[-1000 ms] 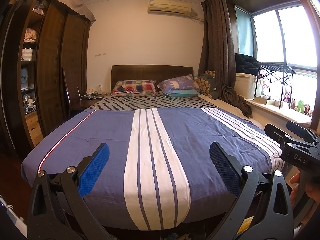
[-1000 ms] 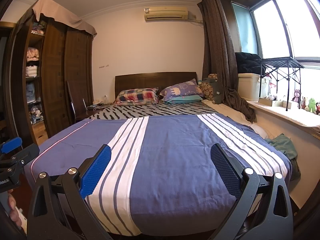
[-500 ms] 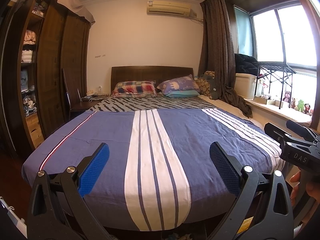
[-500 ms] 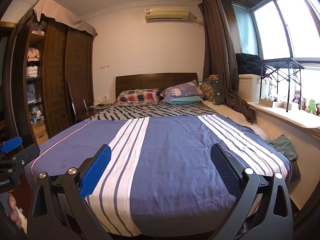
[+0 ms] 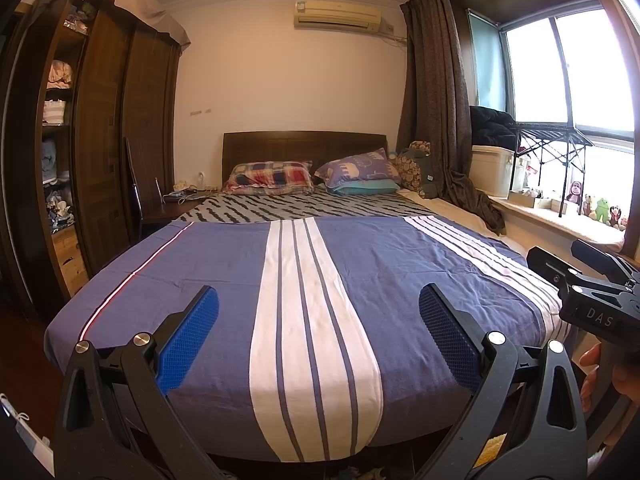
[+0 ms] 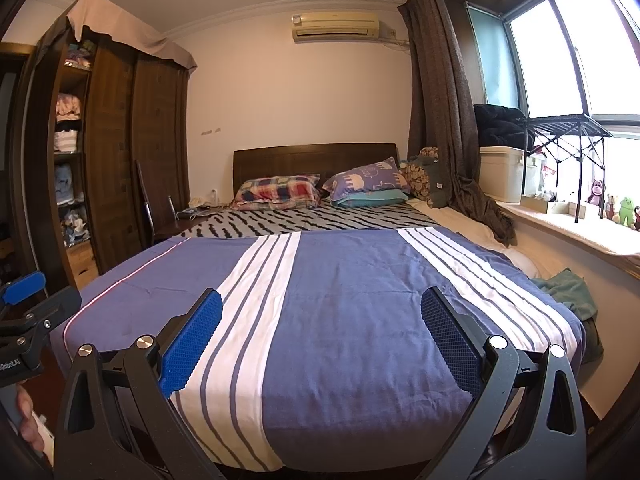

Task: Collect trash

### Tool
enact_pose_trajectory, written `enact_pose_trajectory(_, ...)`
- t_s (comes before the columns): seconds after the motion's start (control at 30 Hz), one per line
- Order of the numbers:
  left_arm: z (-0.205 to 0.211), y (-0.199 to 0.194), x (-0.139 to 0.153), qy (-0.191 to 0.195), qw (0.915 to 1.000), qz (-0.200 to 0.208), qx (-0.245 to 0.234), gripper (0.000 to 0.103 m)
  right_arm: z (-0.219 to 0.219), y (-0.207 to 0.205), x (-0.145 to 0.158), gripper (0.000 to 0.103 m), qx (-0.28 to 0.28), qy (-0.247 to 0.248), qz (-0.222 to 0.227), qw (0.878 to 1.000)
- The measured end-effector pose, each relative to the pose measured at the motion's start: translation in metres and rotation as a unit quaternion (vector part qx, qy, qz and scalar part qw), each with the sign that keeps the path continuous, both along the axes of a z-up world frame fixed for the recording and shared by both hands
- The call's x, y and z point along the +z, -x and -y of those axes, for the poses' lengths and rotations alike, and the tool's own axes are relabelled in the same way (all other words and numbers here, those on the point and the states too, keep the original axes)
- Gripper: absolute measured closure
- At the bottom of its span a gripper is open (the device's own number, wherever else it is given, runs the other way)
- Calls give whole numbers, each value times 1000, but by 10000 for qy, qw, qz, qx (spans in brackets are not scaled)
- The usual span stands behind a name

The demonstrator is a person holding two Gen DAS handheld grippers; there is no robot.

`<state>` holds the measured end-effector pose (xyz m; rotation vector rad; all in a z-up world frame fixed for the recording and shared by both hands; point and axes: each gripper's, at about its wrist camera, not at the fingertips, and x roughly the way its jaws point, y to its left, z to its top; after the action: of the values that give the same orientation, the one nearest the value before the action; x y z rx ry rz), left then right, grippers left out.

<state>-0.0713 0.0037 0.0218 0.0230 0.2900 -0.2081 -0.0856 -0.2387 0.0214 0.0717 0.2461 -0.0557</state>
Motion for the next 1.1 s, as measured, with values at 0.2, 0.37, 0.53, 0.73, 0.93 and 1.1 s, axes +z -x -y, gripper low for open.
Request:
enact_pose_trajectory(0.2,-1,-4,-1,-38,10000,-20,43,8,1,0,0,3,4,-9,0,10000)
enact_pose_trajectory(0.37,-3,-5,-1,-32,10000,-23,47,8,0,-1,-1,3,11,-1,-28,10000)
enact_pose_trajectory(0.53,-3,-6,-1,-43,10000,-32,53,8,0,-2,-3,3,2,-18,-41,10000)
enact_pose_trajectory(0.73,-2,-7,-1,-49,10000,-26,61,8,0,-3,-4,3,-3,-32,-43,10000)
enact_pose_trajectory(0.93,-1,-8,-2,-38,10000,-31,49,8,0,-2,-6,3,-29,-59,-31,10000)
enact_pose_trajectory(1.1,0,-7,-4,-35,10000,-35,41,8,0,-1,-8,3,-27,-78,-41,10000)
